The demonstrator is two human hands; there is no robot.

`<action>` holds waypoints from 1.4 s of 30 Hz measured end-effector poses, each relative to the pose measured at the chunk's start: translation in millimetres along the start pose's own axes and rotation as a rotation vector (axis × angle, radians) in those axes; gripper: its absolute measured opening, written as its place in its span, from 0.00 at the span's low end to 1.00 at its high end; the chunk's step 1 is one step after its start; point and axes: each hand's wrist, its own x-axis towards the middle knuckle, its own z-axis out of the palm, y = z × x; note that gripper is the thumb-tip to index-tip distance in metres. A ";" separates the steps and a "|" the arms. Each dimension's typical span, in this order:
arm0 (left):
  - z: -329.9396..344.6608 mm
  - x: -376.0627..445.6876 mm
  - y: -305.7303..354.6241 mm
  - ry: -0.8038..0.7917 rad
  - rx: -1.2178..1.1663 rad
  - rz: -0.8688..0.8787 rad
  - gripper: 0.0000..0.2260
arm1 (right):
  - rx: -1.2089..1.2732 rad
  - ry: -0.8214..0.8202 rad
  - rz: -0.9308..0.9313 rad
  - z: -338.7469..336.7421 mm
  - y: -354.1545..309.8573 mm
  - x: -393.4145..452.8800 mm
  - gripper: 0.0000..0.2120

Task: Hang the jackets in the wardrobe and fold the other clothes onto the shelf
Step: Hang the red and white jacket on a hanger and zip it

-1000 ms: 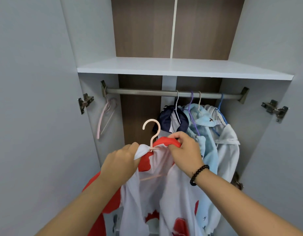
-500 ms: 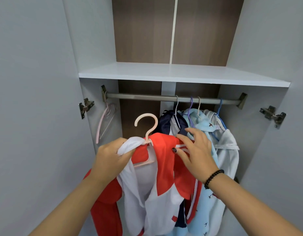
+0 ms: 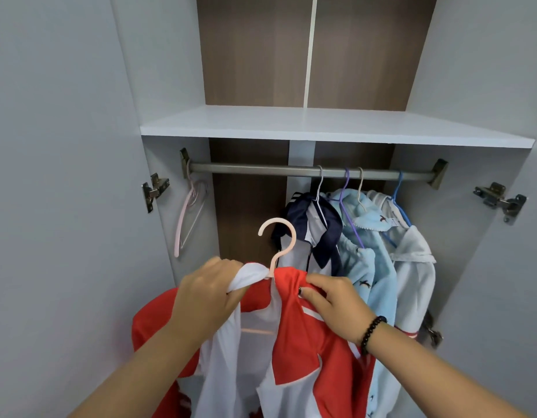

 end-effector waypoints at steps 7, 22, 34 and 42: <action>27.0 -32.3 3.9 0.056 -0.256 -0.348 0.14 | 0.044 0.080 0.146 16.2 19.6 20.1 0.15; 101.6 -25.0 -31.8 0.009 -1.033 -1.048 0.18 | 0.185 0.244 0.330 21.1 61.6 91.1 0.20; 206.2 35.4 -48.8 -0.155 -0.914 -1.384 0.16 | 0.418 0.227 0.486 -14.6 140.1 202.6 0.20; 248.3 64.1 -52.7 -0.018 -0.757 -1.433 0.09 | 0.489 0.222 0.486 -22.2 181.6 265.0 0.14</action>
